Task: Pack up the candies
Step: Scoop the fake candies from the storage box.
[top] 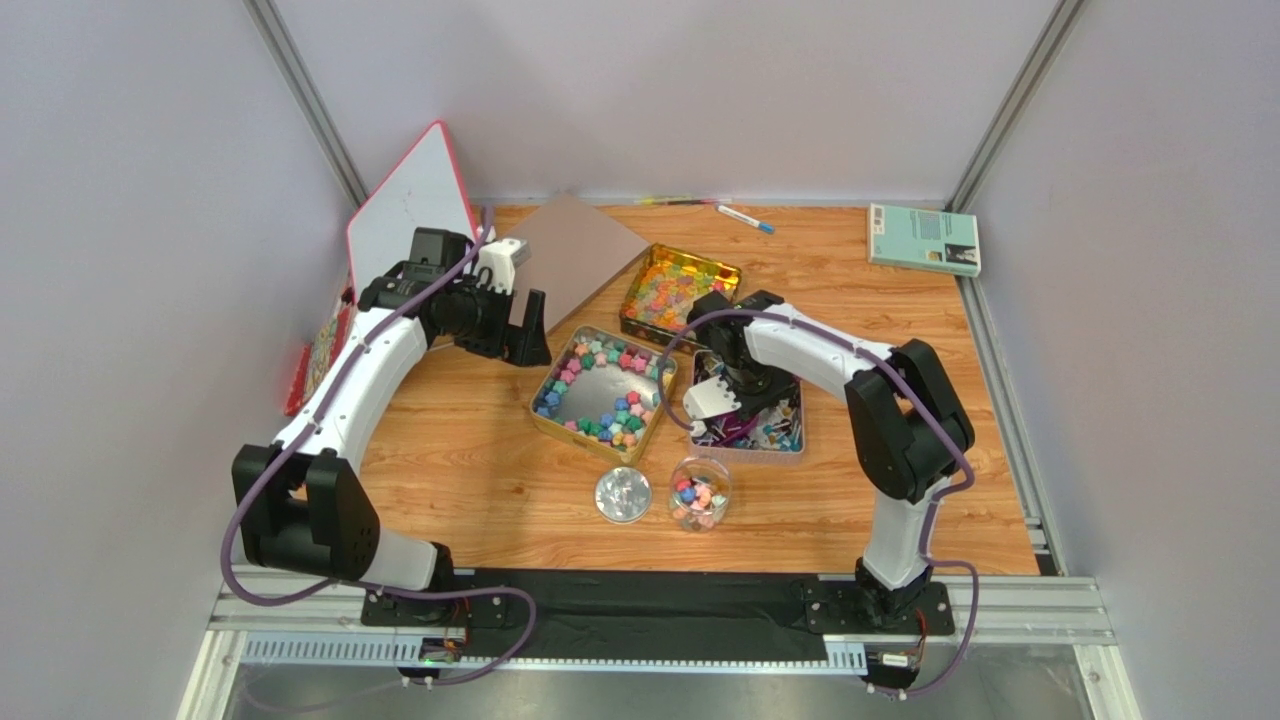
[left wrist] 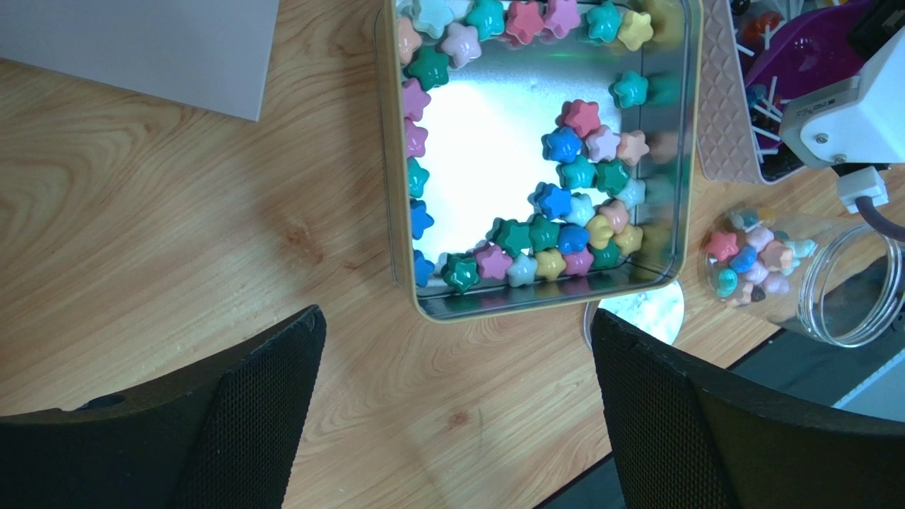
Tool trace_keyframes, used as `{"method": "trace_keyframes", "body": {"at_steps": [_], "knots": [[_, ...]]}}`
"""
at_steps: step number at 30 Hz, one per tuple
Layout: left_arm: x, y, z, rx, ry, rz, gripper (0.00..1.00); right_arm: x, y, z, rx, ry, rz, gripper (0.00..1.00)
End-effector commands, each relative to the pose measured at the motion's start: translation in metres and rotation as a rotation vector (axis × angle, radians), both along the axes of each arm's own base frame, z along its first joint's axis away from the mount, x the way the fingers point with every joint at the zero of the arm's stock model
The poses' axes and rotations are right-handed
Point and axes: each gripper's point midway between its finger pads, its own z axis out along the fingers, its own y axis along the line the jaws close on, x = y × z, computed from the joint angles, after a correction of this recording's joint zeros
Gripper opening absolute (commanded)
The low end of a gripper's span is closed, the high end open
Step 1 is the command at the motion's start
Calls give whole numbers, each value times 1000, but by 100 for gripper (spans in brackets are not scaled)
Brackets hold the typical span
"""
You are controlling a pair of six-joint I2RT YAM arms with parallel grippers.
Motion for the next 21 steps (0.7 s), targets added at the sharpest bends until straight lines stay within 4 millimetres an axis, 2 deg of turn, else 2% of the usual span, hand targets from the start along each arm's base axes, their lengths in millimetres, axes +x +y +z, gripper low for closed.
{"method": "trace_keyframes", "body": {"at_steps": [1, 5, 14, 21], "knots": [[11, 1, 14, -5, -32, 13, 100, 22, 33, -1, 140, -41, -32, 0], [10, 2, 10, 4, -12, 10, 99, 27, 43, -8, 214, -11, -81, 0], [10, 5, 7, 20, -2, 13, 99, 2, 39, -29, 364, 77, -118, 0], [15, 6, 6, 32, -3, 11, 99, -1, 44, -16, 515, 71, -160, 0]]}}
